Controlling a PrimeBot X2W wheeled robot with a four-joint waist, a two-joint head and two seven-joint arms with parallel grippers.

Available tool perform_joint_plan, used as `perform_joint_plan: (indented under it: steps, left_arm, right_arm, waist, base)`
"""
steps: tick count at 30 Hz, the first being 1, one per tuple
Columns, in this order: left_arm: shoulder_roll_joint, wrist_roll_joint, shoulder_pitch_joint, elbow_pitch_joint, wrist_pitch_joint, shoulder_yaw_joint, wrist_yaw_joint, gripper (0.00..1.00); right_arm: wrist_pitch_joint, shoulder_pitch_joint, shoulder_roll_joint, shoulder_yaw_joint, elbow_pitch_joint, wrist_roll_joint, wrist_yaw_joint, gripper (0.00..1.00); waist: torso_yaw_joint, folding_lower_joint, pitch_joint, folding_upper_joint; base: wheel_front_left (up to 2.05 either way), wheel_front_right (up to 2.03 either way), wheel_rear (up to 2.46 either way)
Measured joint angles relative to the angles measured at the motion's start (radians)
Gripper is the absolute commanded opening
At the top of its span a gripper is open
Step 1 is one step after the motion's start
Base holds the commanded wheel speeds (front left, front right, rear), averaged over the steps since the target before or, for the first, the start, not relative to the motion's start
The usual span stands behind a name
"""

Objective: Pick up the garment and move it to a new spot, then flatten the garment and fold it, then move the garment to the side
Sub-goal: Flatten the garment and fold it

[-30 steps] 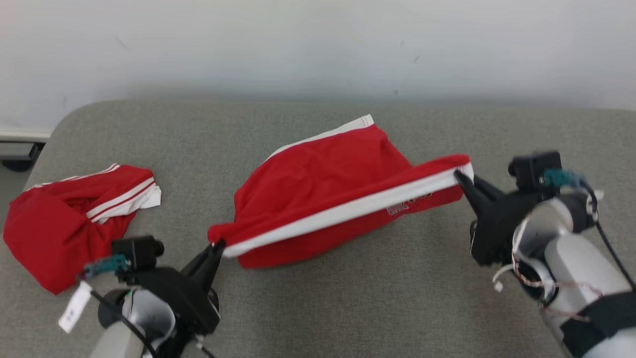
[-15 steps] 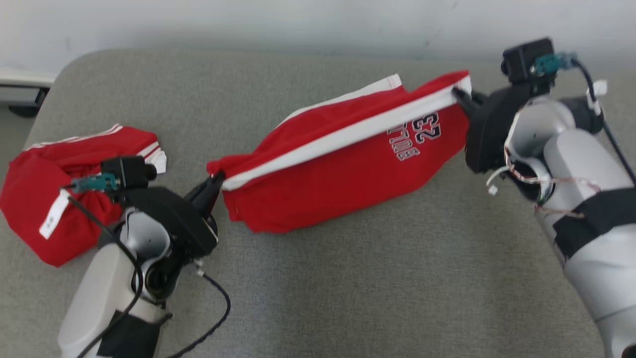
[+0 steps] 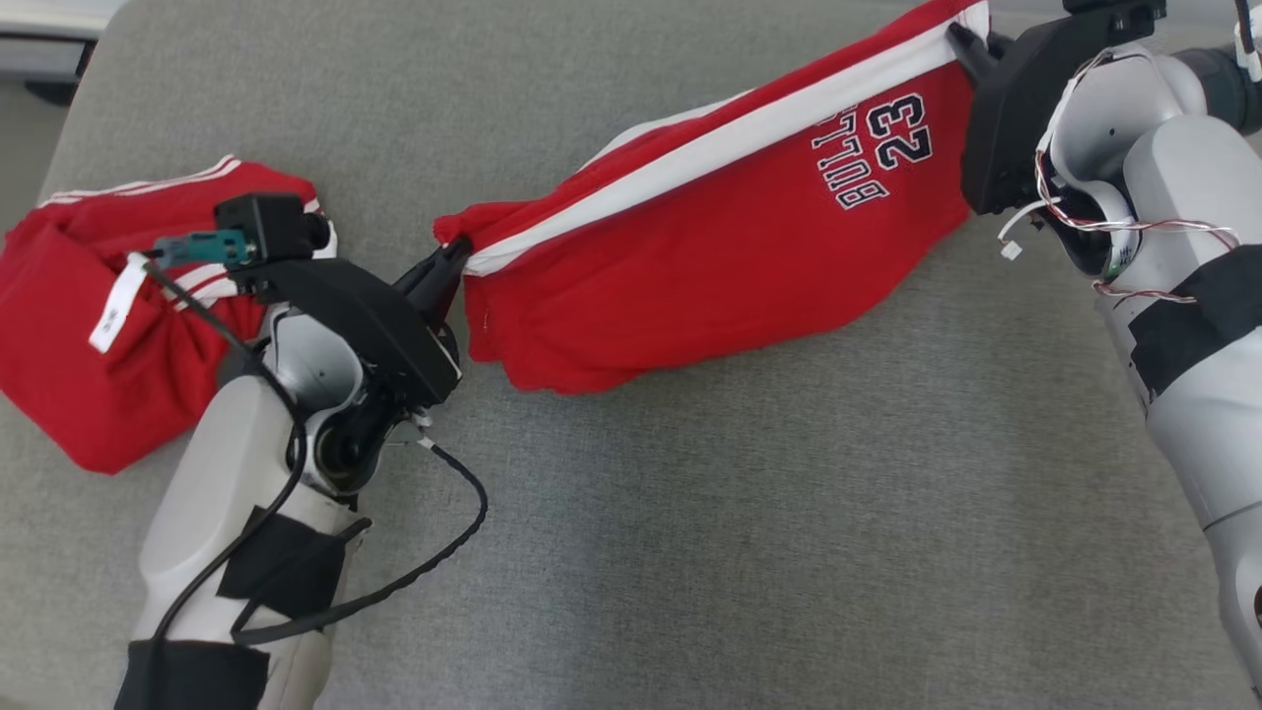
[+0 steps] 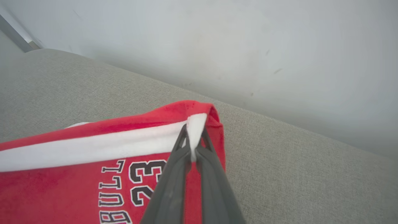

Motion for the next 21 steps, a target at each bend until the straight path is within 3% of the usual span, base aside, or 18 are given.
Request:
perform_joint_plan:
  steps: [3, 4, 6, 9, 10, 11, 21]
  left_arm:
    - [-0.011, 0.000, -0.017, 0.036, -0.013, -0.013, 0.000, 0.00]
    - [-0.011, -0.001, -0.019, 0.048, -0.018, -0.015, 0.000, 0.00]
    - [-0.010, -0.002, -0.025, 0.065, -0.029, -0.021, 0.000, 0.00]
    - [-0.012, -0.003, -0.029, 0.077, -0.056, -0.036, 0.000, 0.00]
    - [-0.014, -0.004, -0.031, 0.082, -0.073, -0.034, 0.000, 1.00]
    - [-0.015, -0.008, -0.035, 0.088, -0.084, -0.033, 0.000, 1.00]
    - [-0.008, 0.006, -0.044, 0.095, -0.207, -0.084, 0.000, 1.00]
  right_arm:
    - [-0.018, -0.008, 0.006, 0.006, 0.049, -0.008, 0.000, 0.00]
    - [-0.026, -0.010, 0.011, 0.011, 0.068, -0.008, 0.004, 0.17]
    - [-0.049, -0.016, 0.023, 0.020, 0.085, -0.013, 0.009, 0.00]
    - [-0.086, -0.036, 0.030, 0.023, 0.109, -0.019, 0.012, 0.00]
    - [-0.104, -0.043, 0.030, 0.022, 0.114, -0.023, 0.012, 0.52]
    - [-0.123, -0.048, 0.030, 0.019, 0.119, -0.027, 0.012, 1.00]
    - [-0.237, -0.041, 0.019, 0.007, 0.209, -0.022, 0.026, 1.00]
  waist:
    - [0.018, 0.0000, 0.018, 0.0000]
    - [0.023, -0.0001, 0.022, 0.0000]
    - [0.032, -0.0001, 0.030, 0.0000]
    - [0.042, -0.0001, 0.035, -0.0001]
    - [0.044, -0.0002, 0.037, -0.0001]
    - [0.045, -0.0002, 0.037, -0.0001]
    - [0.040, -0.0002, 0.013, -0.0001]
  base:
    - [0.00, 0.00, 0.00]
    - [0.00, 0.00, 0.00]
    - [0.00, 0.00, 0.00]
    - [0.00, 0.00, 0.00]
    - [0.00, 0.00, 0.00]
    - [0.00, 0.00, 0.00]
    - [0.00, 0.00, 0.00]
